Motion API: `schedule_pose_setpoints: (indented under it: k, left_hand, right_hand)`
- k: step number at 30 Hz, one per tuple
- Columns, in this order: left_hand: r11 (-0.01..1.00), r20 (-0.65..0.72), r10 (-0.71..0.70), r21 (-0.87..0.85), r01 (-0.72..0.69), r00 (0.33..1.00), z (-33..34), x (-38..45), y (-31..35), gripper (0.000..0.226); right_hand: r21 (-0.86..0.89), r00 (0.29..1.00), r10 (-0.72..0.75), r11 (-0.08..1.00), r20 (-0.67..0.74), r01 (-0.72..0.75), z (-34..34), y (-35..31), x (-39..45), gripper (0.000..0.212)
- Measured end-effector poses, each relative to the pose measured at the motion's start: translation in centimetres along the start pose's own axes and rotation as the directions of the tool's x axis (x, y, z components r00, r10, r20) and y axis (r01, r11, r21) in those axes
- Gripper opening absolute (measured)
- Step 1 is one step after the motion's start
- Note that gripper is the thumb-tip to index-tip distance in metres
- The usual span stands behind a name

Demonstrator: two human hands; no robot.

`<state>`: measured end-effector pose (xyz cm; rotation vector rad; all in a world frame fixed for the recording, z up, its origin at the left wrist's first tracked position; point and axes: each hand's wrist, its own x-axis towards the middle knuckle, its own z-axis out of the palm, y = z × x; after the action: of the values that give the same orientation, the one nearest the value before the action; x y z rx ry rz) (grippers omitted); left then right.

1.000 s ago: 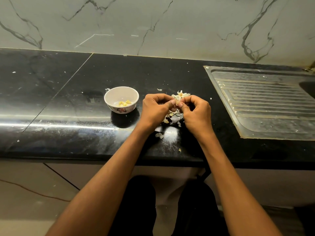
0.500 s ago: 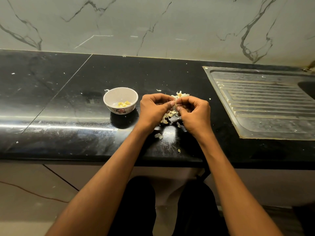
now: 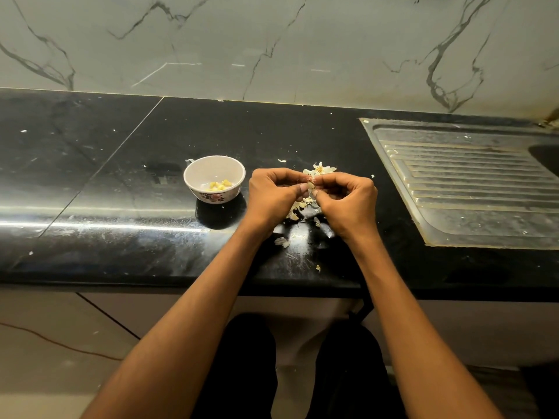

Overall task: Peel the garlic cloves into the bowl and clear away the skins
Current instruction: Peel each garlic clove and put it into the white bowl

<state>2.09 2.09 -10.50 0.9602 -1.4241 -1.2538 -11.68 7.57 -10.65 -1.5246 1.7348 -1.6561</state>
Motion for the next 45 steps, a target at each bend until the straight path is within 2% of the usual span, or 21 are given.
schedule_pose_setpoints:
  k: [6,11,22,28,33,38,45]
  left_hand:
    - [1.0,-0.009,-0.005,-0.013,0.005,1.0,0.01,0.01,-0.06,0.013]
    - [1.0,-0.004,-0.001,-0.002,0.001,1.0,0.11,0.04,-0.16,0.016]
    - [0.997,-0.02,0.048,0.067,-0.047,0.999,0.01,0.14,-0.23,0.026]
    - [0.993,-0.026,0.045,0.11,-0.042,0.999,0.0,0.38,-0.51,0.021]
    - [0.992,-0.019,0.048,0.114,-0.046,0.999,0.06,0.25,-0.42,0.018]
    - [0.995,0.028,0.081,0.049,-0.082,0.996,-0.06,-0.07,0.07,0.009]
    - [0.997,0.034,0.07,0.015,-0.071,0.997,0.0,0.09,-0.38,0.003]
  right_hand:
    - [0.004,0.999,-0.04,0.999,-0.001,0.04,0.04,-0.2,-0.14,0.015]
    - [0.037,1.0,-0.007,0.999,0.005,0.007,0.02,-0.03,0.0,0.017]
    - [0.218,1.0,0.02,0.976,0.022,-0.025,-0.19,0.42,0.47,0.025]
    - [0.231,0.999,0.03,0.973,0.014,-0.032,-0.22,0.11,0.49,0.03]
    - [0.237,0.999,0.04,0.971,0.013,-0.042,-0.31,-0.07,0.38,0.023]
    - [0.153,0.997,0.072,0.986,-0.042,-0.065,-0.12,0.11,0.41,0.012]
    - [-0.018,0.999,0.007,1.0,-0.039,-0.008,0.05,0.21,0.12,0.005]
